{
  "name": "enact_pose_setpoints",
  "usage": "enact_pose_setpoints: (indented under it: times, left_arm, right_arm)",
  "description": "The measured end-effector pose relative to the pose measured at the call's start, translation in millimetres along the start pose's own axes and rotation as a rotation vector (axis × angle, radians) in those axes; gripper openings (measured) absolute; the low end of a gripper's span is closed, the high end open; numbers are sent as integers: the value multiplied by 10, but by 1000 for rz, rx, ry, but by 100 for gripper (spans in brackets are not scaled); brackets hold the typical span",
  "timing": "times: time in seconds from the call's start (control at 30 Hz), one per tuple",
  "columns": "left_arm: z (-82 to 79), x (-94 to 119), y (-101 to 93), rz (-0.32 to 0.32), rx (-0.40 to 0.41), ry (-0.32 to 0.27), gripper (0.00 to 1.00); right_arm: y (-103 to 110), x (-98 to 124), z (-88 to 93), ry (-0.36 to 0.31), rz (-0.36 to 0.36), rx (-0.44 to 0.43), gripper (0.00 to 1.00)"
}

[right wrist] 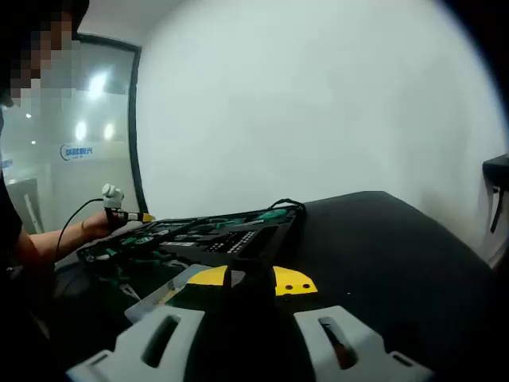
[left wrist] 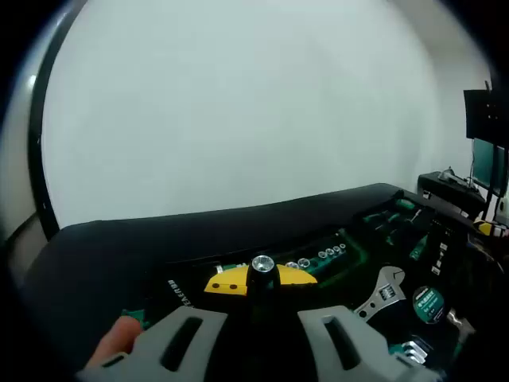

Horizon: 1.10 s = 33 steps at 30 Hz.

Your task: Pick up the tools and put them into their designated positions in the toolbox.

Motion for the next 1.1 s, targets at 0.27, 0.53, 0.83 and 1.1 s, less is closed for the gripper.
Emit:
enact_pose_setpoints:
  times: [0.27,0.53,0.83,1.1]
  left_arm:
    - [44,-126,-106,1,0,31,7]
    - [67,-162,-109,-11,-16,62,7]
    - [45,-185,-171,9,-12,75,7]
    - [83,-255,-166,16,-9,44,9]
  right_arm:
    - [6,2,-10,-8,-5,-10,17]
    - [3,2,-13,-12,-9,-14,17]
    - [-1,2,-20,-16,-13,-21,17]
    - [1,1,-24,-18,-17,-27,17]
Point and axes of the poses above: the point that each gripper's makers call its tool centre point, and the gripper's own axes: x roughly backward along the fingers, y roughly to its left, z roughly out of its underside, the point moved 7 cm from there along x, roughly backward along the fingers, and after that the axes turned 1 degree about y, right-handed, at the moved point
